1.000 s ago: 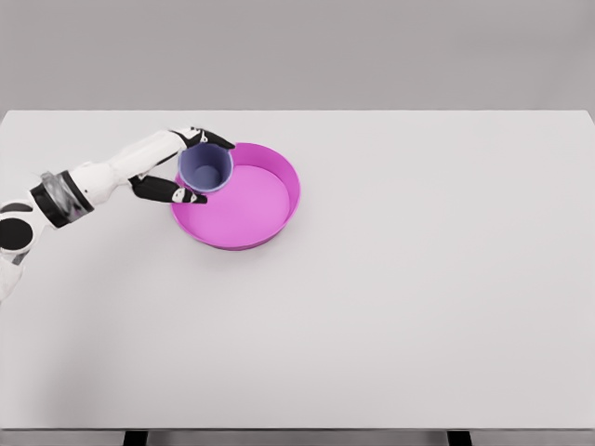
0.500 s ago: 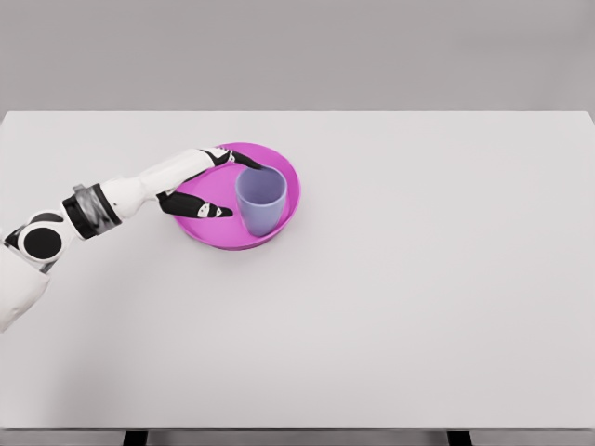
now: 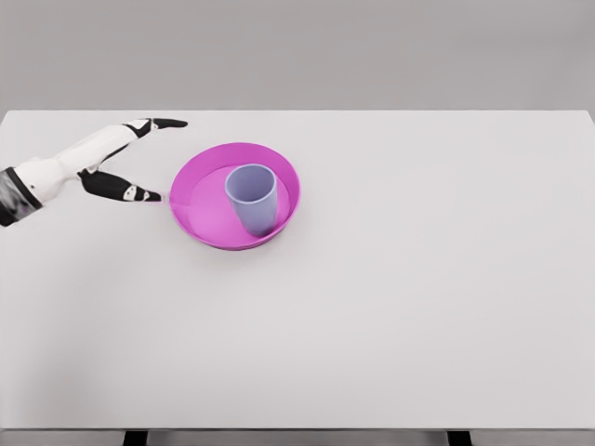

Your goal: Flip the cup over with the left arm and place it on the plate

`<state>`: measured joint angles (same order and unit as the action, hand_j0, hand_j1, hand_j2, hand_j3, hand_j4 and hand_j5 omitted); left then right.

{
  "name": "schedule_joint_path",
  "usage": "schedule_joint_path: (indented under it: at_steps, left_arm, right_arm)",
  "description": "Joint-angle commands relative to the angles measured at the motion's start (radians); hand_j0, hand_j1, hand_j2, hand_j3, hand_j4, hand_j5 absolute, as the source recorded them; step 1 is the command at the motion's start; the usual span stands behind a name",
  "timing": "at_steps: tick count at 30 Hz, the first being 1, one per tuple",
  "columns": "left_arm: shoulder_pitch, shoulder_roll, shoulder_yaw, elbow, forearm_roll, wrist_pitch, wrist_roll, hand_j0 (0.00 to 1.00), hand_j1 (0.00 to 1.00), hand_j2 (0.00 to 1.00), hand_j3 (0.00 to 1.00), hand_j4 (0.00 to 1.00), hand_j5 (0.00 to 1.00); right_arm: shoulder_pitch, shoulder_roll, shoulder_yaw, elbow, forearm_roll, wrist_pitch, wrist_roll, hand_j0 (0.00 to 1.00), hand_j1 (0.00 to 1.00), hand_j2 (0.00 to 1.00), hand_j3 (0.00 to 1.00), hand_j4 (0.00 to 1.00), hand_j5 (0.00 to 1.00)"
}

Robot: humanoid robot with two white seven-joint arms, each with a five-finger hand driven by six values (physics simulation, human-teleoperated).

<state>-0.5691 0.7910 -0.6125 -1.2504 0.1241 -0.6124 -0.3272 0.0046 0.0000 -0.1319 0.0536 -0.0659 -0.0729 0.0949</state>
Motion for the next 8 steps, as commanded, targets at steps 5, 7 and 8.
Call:
schedule_joint_path:
  at_steps: [5, 7, 8]
  left_arm:
    - [0.055, 0.139, 0.065, 0.025, 0.019, 0.001, 0.000, 1.00, 1.00, 1.00, 1.00, 1.00, 1.00]
    - [0.055, 0.143, 0.065, 0.025, 0.019, 0.001, 0.000, 1.00, 1.00, 1.00, 1.00, 1.00, 1.00]
    - [0.055, 0.143, 0.065, 0.023, 0.020, 0.001, 0.000, 1.00, 1.00, 1.00, 1.00, 1.00, 1.00]
  right_arm:
    - [0.000, 0.000, 0.000, 0.000, 0.000, 0.001, 0.000, 1.00, 1.00, 1.00, 1.00, 1.00, 1.00]
    - [0.000, 0.000, 0.000, 0.000, 0.000, -0.001, 0.000, 1.00, 1.00, 1.00, 1.00, 1.00, 1.00]
    - [0.000, 0.000, 0.000, 0.000, 0.000, 0.001, 0.000, 1.00, 1.00, 1.00, 1.00, 1.00, 1.00]
